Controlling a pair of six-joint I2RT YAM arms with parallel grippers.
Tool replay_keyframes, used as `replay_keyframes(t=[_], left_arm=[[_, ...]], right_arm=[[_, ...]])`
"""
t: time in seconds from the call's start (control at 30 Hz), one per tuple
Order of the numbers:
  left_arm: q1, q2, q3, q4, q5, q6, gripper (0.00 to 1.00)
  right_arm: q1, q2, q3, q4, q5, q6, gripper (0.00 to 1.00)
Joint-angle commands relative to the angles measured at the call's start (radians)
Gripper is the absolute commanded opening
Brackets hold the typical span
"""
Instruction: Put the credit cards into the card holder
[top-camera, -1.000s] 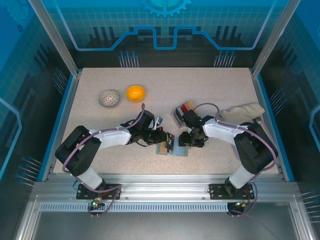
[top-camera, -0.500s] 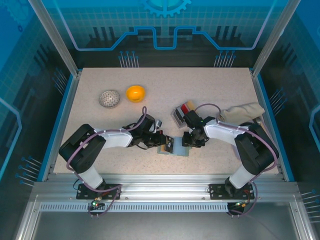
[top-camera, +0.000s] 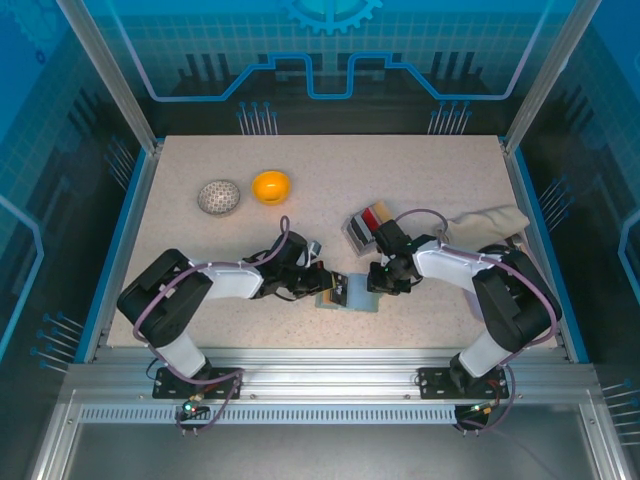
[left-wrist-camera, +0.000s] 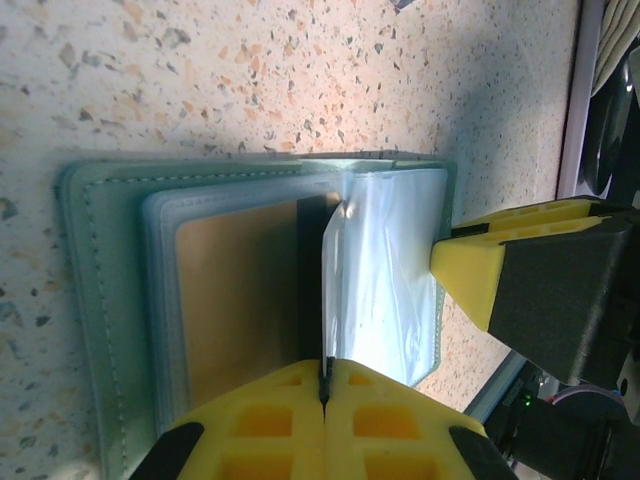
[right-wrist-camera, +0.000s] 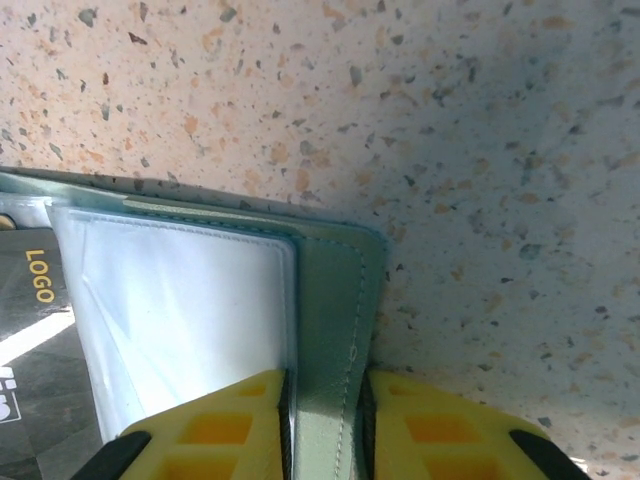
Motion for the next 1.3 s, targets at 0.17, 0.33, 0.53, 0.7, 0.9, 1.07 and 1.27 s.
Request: replay_keyframes(t=[0.17, 0.33, 0.53, 0.7, 0.9, 1.07, 1.27], left_arm=[[-0.008, -0.015, -0.022, 0.047, -0.001, -0.03, 0.0], [-0.008, 0.015, -0.017, 0.086, 0.017, -0.054, 0.0], [-0.008, 0.044, -0.014, 0.107, 0.04, -0.063, 0.0], [-0.011, 0.075, 0.013, 0.091, 0.054, -0.043, 0.0], [-0.022, 0.103, 0.026, 0.049, 0.043, -0.013, 0.0], [-0.043, 0.11, 0.055, 0.012, 0.007, -0.002, 0.02], [-0.062, 0.076, 0.049, 0.0, -0.053, -0.003, 0.01]], right_arm=[[-0.003, 0.065, -0.045, 0.028, 0.009, 0.012, 0.23], [-0.004, 0.075, -0.041, 0.031, 0.006, 0.012, 0.23], [-0.003, 0.086, -0.039, 0.033, 0.0, 0.012, 0.23], [-0.003, 0.089, -0.04, 0.033, -0.003, 0.01, 0.23], [-0.003, 0.094, -0.032, 0.033, -0.01, 0.009, 0.23], [-0.003, 0.091, -0.035, 0.038, -0.017, 0.014, 0.23], [-0.003, 0.087, -0.042, 0.046, -0.02, 0.022, 0.23]])
